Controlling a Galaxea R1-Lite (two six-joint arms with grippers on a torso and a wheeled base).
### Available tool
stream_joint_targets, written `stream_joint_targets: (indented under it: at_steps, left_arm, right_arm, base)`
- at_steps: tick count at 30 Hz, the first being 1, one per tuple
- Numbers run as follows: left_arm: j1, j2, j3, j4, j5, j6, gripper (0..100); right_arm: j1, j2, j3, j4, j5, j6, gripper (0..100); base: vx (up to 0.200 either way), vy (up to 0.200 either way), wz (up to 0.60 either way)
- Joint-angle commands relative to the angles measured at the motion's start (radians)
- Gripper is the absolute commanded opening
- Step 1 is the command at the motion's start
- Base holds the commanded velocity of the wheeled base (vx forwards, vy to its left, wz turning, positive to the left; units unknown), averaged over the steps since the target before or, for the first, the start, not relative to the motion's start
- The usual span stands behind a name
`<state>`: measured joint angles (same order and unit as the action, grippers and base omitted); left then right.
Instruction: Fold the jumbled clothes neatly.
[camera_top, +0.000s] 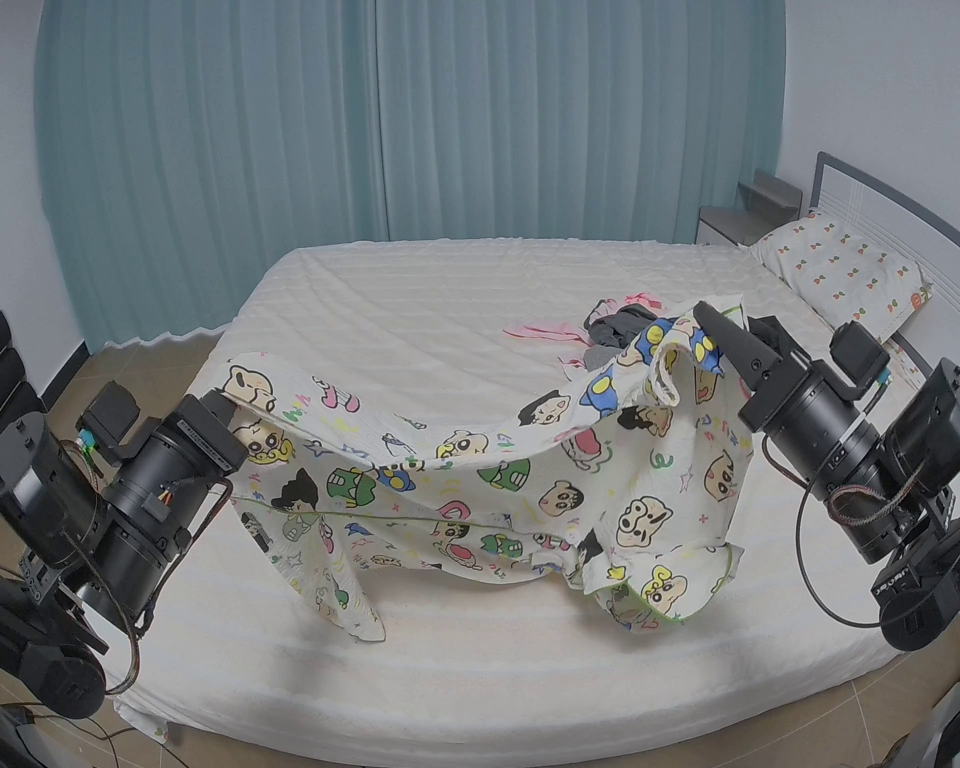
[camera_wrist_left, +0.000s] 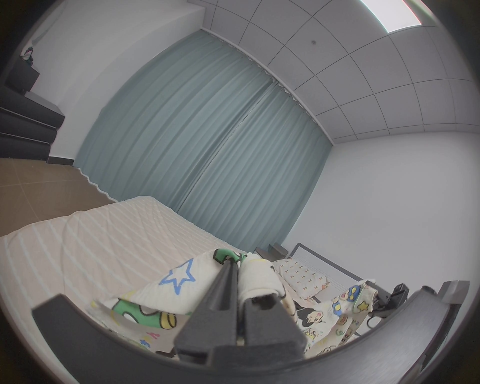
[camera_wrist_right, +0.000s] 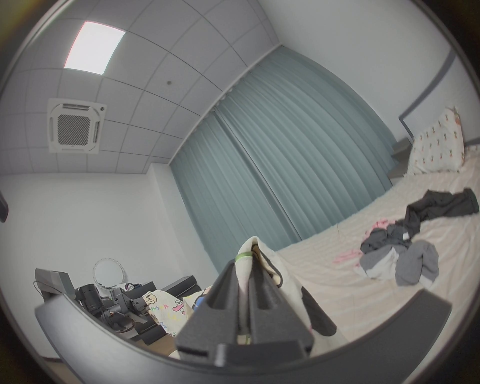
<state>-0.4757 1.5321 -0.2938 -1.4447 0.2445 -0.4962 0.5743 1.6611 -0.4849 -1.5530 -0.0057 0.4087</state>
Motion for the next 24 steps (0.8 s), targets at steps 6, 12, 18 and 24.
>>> stream_joint_targets:
  at_steps: [6,12,18,24]
  left_arm:
    - [-0.064,-0.086,0.042,0.001,0.004,0.12,0]
    - [-0.073,-0.13,0.041,0.001,0.006,0.123,0]
    - [-0.073,-0.156,0.042,0.001,0.007,0.125,0]
    - [-0.073,-0.178,0.042,0.001,0.007,0.159,0]
  right_arm:
    - [0.05,-0.106,0.003,0.011,-0.002,-0.07,0]
    - [0.067,-0.202,0.0,0.08,0.001,-0.071,0]
    - [0.081,-0.282,-0.004,0.094,0.006,-0.071,0]
    - [0.081,-0.356,-0.011,0.166,0.013,-0.071,0]
  base:
    - [-0.2,0.0,0.0]
    - [-0.2,0.0,0.0]
    - [-0.033,0.0,0.0]
    - [0.0,0.0,0.0]
